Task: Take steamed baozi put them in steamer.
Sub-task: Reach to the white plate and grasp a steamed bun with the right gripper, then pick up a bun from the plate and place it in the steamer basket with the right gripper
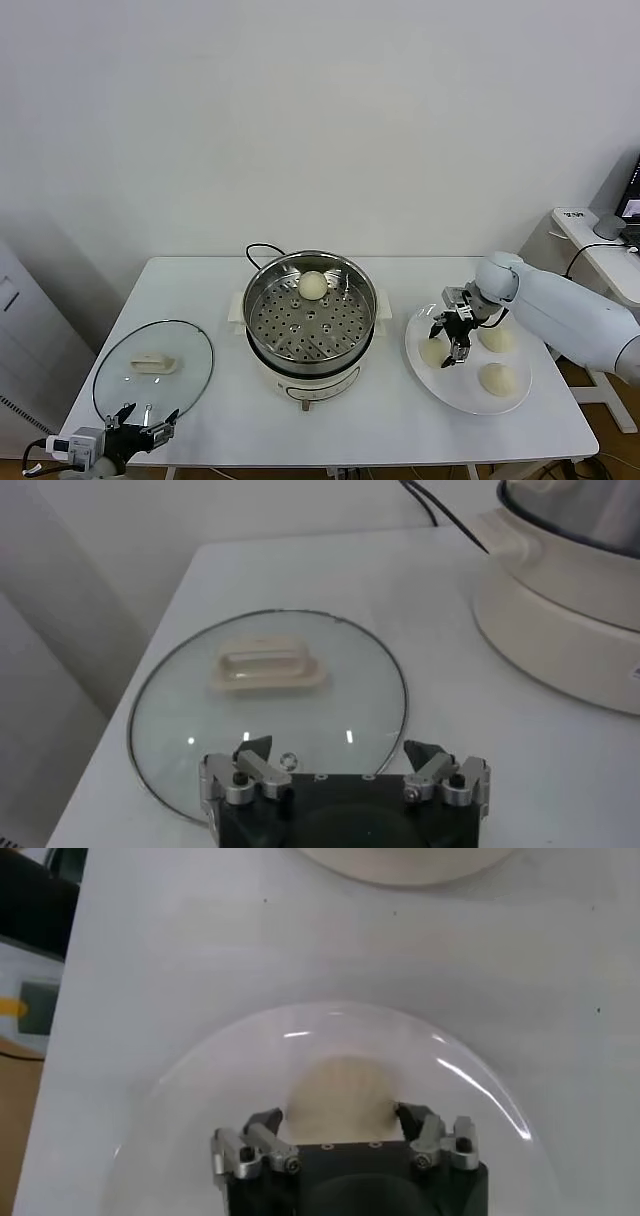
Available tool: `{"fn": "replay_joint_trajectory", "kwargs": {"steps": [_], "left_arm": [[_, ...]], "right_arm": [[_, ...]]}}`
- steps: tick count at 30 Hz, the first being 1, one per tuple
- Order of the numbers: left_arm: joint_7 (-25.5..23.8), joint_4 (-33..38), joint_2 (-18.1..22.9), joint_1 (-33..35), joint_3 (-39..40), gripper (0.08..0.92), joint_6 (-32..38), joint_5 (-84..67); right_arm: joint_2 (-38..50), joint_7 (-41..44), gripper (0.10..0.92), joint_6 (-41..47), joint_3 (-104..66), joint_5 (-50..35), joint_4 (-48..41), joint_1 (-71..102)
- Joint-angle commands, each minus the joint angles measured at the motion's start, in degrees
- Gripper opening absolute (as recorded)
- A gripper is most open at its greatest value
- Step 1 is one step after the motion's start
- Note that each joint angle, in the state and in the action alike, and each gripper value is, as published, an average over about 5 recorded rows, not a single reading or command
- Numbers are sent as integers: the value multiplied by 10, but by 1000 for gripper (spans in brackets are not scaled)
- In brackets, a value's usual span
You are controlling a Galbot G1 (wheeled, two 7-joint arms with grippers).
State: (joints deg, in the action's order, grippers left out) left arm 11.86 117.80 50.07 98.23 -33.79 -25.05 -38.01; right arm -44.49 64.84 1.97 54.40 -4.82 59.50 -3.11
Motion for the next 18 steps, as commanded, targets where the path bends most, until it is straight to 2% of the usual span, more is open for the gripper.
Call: {"fn": "replay_joint_trajectory", "kwargs": {"steps": [1,9,18], "left_arm": [[0,0,1,0,1,823,0,1],[0,0,4,1,2,823,-1,5],[2,5,6,-1,3,823,-4,10]], "right_arm": [[-2,-2,558,-3,-28,25,-4,21],[13,5,494,1,-20,-3,16,-10],[47,65,492,26,149,-154,66,-258]]}}
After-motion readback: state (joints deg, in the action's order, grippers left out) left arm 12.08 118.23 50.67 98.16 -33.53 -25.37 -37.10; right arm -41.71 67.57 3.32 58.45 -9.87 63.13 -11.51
